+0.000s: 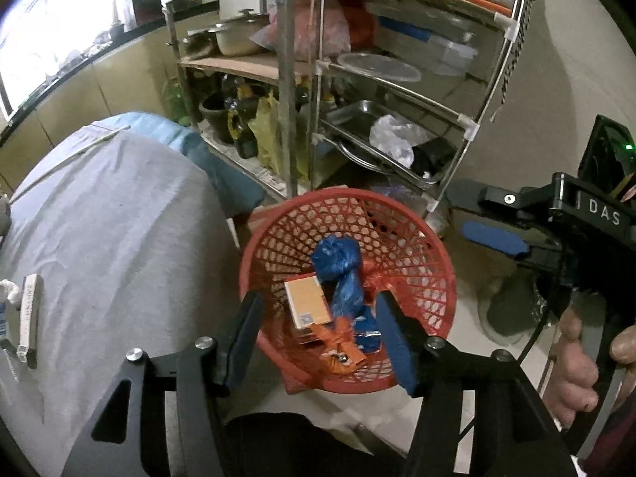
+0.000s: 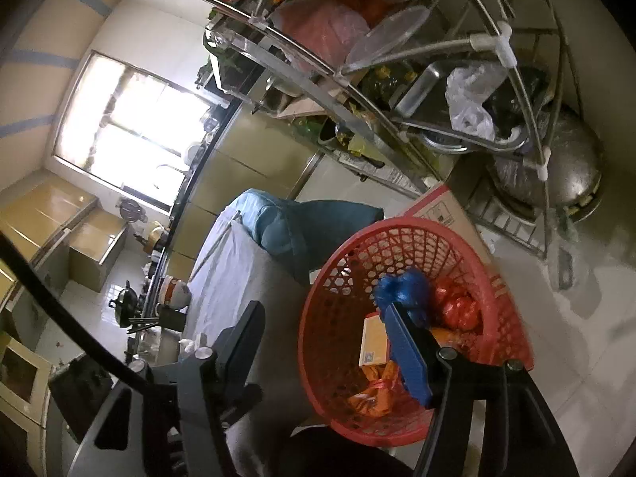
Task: Collect trash
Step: 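Move both open grippers back over the table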
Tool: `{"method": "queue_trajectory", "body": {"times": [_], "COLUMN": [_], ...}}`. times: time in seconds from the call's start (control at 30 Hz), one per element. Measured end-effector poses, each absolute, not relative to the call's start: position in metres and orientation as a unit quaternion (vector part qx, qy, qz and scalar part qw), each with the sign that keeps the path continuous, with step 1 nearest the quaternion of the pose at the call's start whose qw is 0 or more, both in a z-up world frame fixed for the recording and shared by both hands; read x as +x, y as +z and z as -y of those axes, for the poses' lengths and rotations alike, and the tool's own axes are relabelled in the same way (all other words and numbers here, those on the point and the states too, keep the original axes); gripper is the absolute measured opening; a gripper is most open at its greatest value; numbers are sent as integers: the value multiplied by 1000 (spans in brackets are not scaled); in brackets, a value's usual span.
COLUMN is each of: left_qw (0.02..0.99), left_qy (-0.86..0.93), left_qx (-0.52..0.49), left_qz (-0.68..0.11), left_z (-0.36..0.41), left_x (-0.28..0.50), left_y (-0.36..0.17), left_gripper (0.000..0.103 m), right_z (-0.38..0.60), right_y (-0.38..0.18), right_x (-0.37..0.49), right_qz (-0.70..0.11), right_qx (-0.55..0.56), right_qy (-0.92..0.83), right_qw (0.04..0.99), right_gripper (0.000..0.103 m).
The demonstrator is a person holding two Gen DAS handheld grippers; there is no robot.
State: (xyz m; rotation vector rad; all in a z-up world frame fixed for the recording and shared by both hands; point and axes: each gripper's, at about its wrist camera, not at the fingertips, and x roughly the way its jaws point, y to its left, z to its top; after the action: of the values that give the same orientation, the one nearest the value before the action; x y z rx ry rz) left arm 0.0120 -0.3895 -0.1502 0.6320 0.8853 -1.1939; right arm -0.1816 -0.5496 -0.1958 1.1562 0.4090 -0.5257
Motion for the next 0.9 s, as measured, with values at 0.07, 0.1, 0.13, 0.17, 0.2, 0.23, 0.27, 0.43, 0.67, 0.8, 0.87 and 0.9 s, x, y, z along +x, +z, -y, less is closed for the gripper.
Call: {"method": "queue_trajectory", "body": {"times": [0.07, 0.1, 0.13, 0.17, 0.2, 0.23, 0.27, 0.43, 0.67, 0.8, 0.87, 0.9], "left_qw": [701, 705, 714, 725, 732, 741, 753, 803, 868, 888, 892, 895], "left_qy": [-526, -522, -512, -499, -490, -479, -462, -382, -265, -226, -214, -207], "left_qx": [282, 282, 283, 287, 289, 290, 290, 281, 251, 227, 219, 215], "left_qz": [-390, -388, -384, -378, -375, -370, -367, -362, -337, -330, -331, -332], "left_z": [382, 379, 373, 366, 361, 354, 343, 296, 222, 184, 174, 167], "left_x": [16, 18, 20, 24, 26, 30, 36, 66, 107, 122, 127, 130], "left_y": [-146, -144, -141, -137, -135, -132, -127, -111, -80, -68, -66, -65], "left_gripper": [60, 60, 60, 60, 60, 61, 62, 64, 64, 64, 64, 64], "right_z": [548, 546, 544, 543, 540, 538, 534, 515, 481, 456, 441, 435], "right_y": [-191, -189, -186, -184, -182, -180, -178, -170, -154, -141, -131, -128], "right_x": [-183, -182, -181, -180, -177, -174, -171, -149, -109, -79, -61, -54], "right_qz": [-185, -184, -184, -186, -189, -191, -194, -210, -237, -260, -266, -268], "right_qx": [532, 529, 525, 521, 518, 516, 514, 499, 472, 438, 421, 415], "right_qy": [-244, -243, -242, -241, -238, -234, -228, -201, -155, -125, -105, -98], "right_qw": [790, 792, 795, 797, 800, 802, 804, 816, 835, 851, 861, 864], "right_gripper": [67, 67, 67, 67, 67, 67, 67, 67, 67, 67, 67, 67]}}
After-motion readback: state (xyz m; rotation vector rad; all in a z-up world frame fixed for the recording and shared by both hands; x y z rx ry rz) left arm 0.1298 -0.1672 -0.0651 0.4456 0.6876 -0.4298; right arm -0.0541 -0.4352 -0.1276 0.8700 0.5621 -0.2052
